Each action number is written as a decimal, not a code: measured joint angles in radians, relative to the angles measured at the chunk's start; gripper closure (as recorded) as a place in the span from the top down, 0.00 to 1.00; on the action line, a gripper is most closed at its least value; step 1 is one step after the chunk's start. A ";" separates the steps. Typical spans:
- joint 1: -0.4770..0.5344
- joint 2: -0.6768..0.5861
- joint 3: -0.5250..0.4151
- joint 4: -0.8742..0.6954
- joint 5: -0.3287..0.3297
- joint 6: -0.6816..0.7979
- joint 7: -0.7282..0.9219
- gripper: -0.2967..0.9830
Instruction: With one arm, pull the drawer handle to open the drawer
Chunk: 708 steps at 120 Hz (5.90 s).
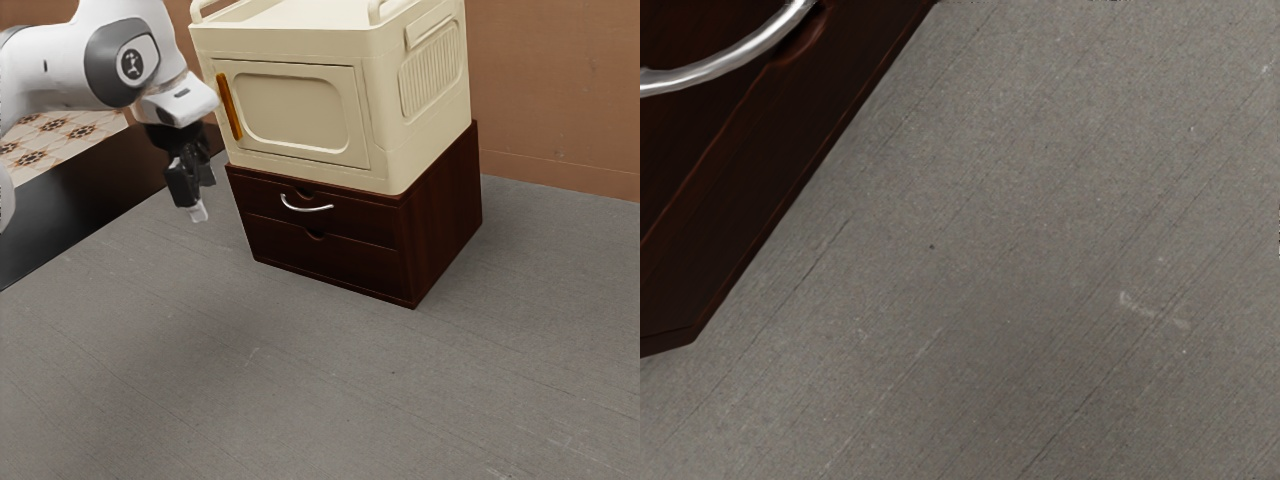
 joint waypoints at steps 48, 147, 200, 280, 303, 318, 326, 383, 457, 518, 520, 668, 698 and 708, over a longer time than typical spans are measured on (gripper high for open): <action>0.001 0.013 -0.003 -0.022 -0.042 0.017 0.245 0.77; -0.012 -0.127 -0.119 -0.293 -0.042 0.266 0.378 0.77; -0.031 -0.136 -0.132 -0.402 -0.046 0.578 0.371 0.77; -0.041 -0.151 -0.132 -0.527 -0.061 0.768 0.351 0.68; -0.048 -0.151 -0.132 -0.538 -0.075 0.806 0.349 0.67; -0.048 -0.151 -0.127 -0.539 -0.075 0.819 0.350 0.66; -0.047 -0.151 -0.124 -0.539 -0.072 0.822 0.352 0.66; -0.046 -0.146 -0.122 -0.571 -0.066 0.841 0.373 0.67; -0.044 -0.146 -0.120 -0.573 -0.065 0.826 0.385 0.60; -0.042 -0.144 -0.130 -0.543 -0.072 0.820 0.388 0.39; -0.043 -0.143 -0.130 -0.540 -0.072 0.820 0.388 0.38; -0.037 -0.168 -0.137 -0.536 -0.068 0.742 0.390 0.16; -0.037 -0.177 -0.134 -0.530 -0.056 0.688 0.394 0.16; -0.041 -0.182 -0.130 -0.529 -0.054 0.668 0.397 0.16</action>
